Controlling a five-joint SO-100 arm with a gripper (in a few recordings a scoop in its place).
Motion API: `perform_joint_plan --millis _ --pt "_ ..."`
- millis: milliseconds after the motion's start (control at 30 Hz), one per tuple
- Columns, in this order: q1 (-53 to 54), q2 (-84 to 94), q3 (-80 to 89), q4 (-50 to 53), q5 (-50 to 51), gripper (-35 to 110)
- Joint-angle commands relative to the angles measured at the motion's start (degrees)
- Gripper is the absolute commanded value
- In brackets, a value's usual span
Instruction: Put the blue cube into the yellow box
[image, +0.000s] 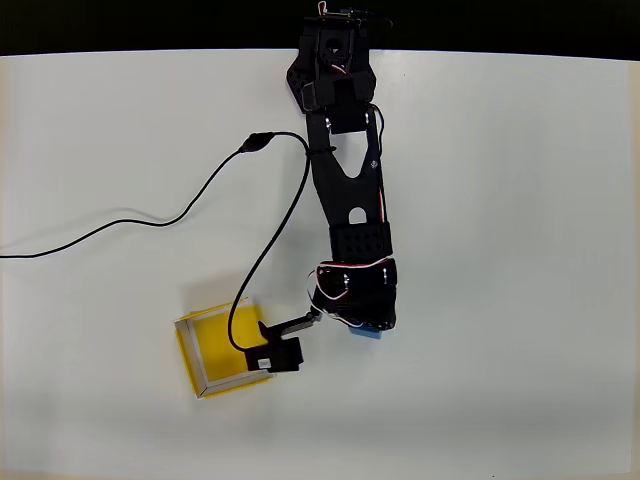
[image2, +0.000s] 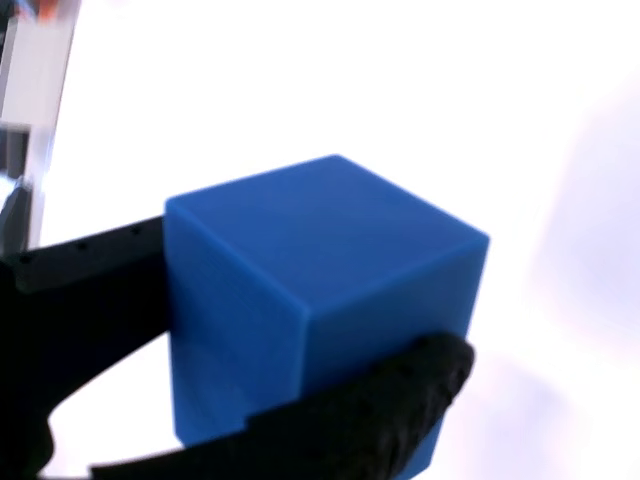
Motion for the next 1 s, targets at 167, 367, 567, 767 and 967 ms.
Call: perform_joint_plan --millis 167,367,567,767,967 --pt "16.44 13.36 -4.66 -14.06 -12.74 19" --pt "23.12 9.84 -9.23 -23.12 -17.14 19" --pt "27.07 4.04 -13.10 -29.36 -19.42 18" --pt "28.48 -1.32 -13.36 -34.28 -20.21 19" --pt "28.74 -5.71 -12.74 -34.37 -20.30 19"
